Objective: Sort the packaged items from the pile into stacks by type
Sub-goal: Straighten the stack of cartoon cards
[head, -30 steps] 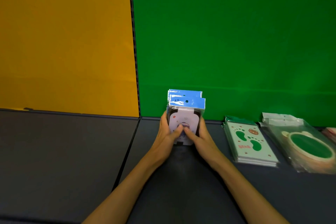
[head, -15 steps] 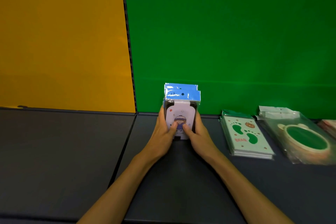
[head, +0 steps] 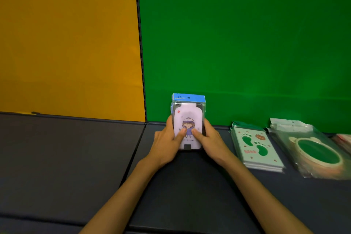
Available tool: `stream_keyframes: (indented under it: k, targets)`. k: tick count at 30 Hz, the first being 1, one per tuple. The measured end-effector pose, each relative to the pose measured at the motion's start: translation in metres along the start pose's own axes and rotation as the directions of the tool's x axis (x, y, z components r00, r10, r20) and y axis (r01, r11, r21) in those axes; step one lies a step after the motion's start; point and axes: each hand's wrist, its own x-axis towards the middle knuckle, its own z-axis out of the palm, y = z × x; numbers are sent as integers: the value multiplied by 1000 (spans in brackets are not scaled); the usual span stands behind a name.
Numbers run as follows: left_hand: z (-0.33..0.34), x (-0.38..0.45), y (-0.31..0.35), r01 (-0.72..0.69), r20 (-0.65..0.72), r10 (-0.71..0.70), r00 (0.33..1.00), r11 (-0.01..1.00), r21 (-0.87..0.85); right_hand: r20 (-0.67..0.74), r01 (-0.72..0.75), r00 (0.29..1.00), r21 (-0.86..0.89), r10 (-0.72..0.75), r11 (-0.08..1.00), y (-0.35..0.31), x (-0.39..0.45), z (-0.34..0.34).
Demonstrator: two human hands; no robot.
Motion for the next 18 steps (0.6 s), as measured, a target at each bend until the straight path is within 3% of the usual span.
stream_keyframes:
  k: [7,13,18]
  targets:
    - [-8,16,6,297,47,-307,950,943,153,133,-195,965,-214,227,957,-11,14,-3]
    - [0,24,-5,379,67,-397,915,905,193,175,-187,946,-395,274,899,-10,22,3]
    - [-1,28,-8,361,110,-398,911,897,254,117,-174,955,-520,272,837,0,25,13]
